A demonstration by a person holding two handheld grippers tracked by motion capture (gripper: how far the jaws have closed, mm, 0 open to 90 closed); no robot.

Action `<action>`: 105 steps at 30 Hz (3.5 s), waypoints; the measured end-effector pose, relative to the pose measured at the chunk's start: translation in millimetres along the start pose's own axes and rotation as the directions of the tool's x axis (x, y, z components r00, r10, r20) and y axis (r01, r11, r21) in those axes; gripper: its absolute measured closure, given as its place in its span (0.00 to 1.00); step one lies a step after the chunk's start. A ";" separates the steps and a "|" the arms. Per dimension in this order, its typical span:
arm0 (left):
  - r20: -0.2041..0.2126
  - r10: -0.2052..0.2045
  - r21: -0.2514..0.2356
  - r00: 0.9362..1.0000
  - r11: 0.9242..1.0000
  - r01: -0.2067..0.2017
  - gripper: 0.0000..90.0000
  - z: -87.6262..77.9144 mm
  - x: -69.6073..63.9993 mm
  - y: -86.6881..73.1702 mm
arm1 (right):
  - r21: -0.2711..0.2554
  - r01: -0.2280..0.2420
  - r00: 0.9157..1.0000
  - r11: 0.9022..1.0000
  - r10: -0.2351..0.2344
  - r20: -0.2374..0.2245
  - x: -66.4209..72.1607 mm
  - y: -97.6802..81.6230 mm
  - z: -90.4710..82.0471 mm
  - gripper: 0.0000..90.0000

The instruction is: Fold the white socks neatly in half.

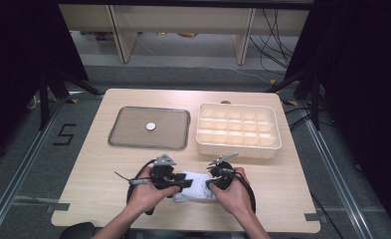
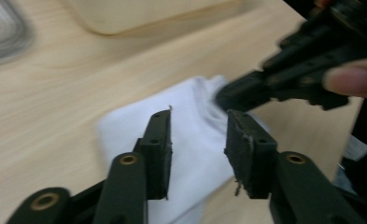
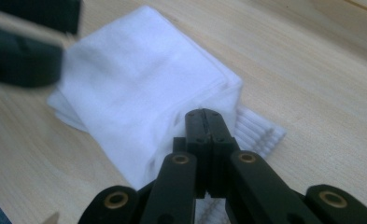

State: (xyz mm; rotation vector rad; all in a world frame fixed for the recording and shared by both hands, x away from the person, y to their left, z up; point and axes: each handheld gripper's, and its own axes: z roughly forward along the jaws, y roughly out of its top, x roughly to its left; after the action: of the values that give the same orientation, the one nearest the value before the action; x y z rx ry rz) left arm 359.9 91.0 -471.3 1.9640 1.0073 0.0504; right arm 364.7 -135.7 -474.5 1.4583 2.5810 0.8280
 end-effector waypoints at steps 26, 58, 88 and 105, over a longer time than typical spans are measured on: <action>0.013 -0.253 0.177 0.967 0.953 0.247 0.76 21.0 32.7 -20.5 | 0.002 -0.002 1.000 1.000 0.002 0.000 -3.2 -5.0 2.3 1.00; 0.088 -0.212 0.131 0.973 0.971 0.200 0.89 5.8 15.9 -4.4 | 0.042 -0.005 0.999 0.999 0.008 -0.049 19.1 0.4 14.8 1.00; 0.142 -0.230 0.120 0.963 0.969 0.214 0.91 6.8 9.8 5.2 | -0.003 -0.024 0.997 1.000 0.024 -0.069 23.8 2.0 19.4 0.99; 0.133 -0.216 0.123 0.967 0.972 0.200 0.90 7.2 8.4 6.6 | -0.007 -0.115 0.993 0.993 0.115 0.039 -27.9 -17.7 -11.9 1.00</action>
State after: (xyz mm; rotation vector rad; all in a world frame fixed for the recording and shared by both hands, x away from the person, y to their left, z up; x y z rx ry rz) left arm 372.5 89.8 -473.6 1.9173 1.1335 -0.2672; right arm 362.6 -170.5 -478.5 1.6181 2.4859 0.8085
